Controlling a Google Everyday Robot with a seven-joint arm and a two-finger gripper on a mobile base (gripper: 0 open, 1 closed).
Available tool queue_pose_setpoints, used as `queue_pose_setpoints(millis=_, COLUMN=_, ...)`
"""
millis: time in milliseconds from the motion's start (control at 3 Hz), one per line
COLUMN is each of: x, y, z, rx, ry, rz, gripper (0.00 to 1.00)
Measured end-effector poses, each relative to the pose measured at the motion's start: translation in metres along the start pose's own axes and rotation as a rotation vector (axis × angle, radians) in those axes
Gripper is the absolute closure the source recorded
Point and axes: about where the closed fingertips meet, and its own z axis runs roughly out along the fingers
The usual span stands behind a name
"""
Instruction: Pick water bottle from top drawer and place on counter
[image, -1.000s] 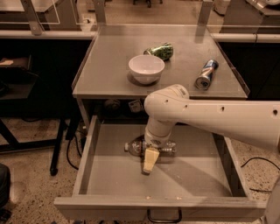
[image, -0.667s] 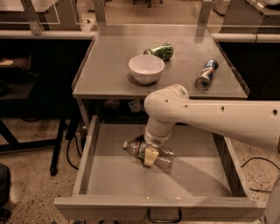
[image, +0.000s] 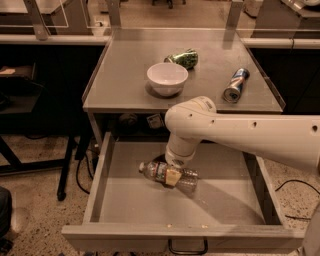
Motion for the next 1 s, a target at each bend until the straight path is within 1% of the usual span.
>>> queue_pose_setpoints(millis=333, x=0.002, y=0.002, z=-0.003, rx=0.004, ry=-0.004, rz=0.007, gripper=1.0)
queue_pose_setpoints(millis=667, x=0.006, y=0.006, z=-0.011, rx=0.017, ry=-0.015, rz=0.025, gripper=1.0)
queue_pose_setpoints(millis=1000, x=0.021, y=0.015, z=-0.032, rx=0.075, ry=-0.014, rz=0.076, gripper=1.0)
